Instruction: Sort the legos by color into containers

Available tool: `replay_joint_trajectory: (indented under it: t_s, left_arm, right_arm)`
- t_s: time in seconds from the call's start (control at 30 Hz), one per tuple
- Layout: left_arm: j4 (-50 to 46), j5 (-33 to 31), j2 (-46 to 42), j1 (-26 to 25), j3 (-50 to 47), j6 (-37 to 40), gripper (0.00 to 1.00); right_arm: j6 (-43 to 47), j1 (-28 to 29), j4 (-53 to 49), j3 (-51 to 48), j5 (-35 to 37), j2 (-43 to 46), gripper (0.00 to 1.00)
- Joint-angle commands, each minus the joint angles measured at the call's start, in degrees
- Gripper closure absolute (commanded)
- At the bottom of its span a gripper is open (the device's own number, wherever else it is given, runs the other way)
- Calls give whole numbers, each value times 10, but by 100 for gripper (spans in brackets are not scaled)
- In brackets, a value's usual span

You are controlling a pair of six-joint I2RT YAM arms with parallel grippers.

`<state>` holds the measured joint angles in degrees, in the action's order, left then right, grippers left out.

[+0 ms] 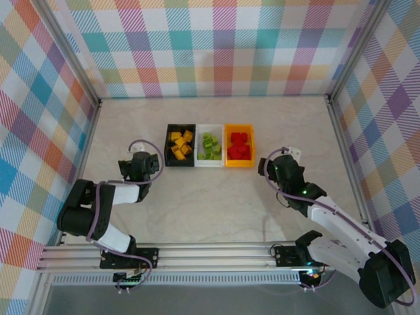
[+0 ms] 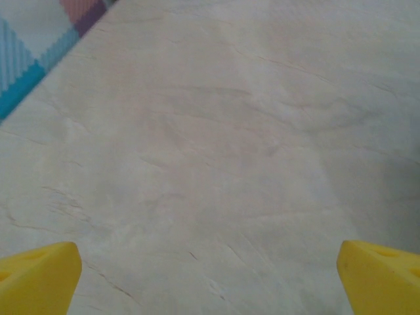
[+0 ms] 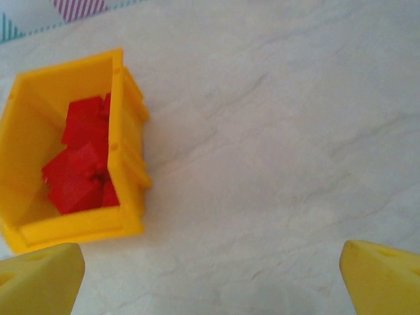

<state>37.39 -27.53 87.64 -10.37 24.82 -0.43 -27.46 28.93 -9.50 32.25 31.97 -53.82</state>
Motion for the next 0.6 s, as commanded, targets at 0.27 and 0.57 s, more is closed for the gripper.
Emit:
replay_joint_trajectory:
  t_s: [0.27, 0.57]
  left_arm:
    - [116, 84, 20, 37, -22, -3, 0]
    - [112, 84, 18, 38, -21, -4, 0]
  right_arm:
    - [225, -151, 347, -80, 11, -120, 0]
    - [272, -221, 602, -103, -120, -316, 0]
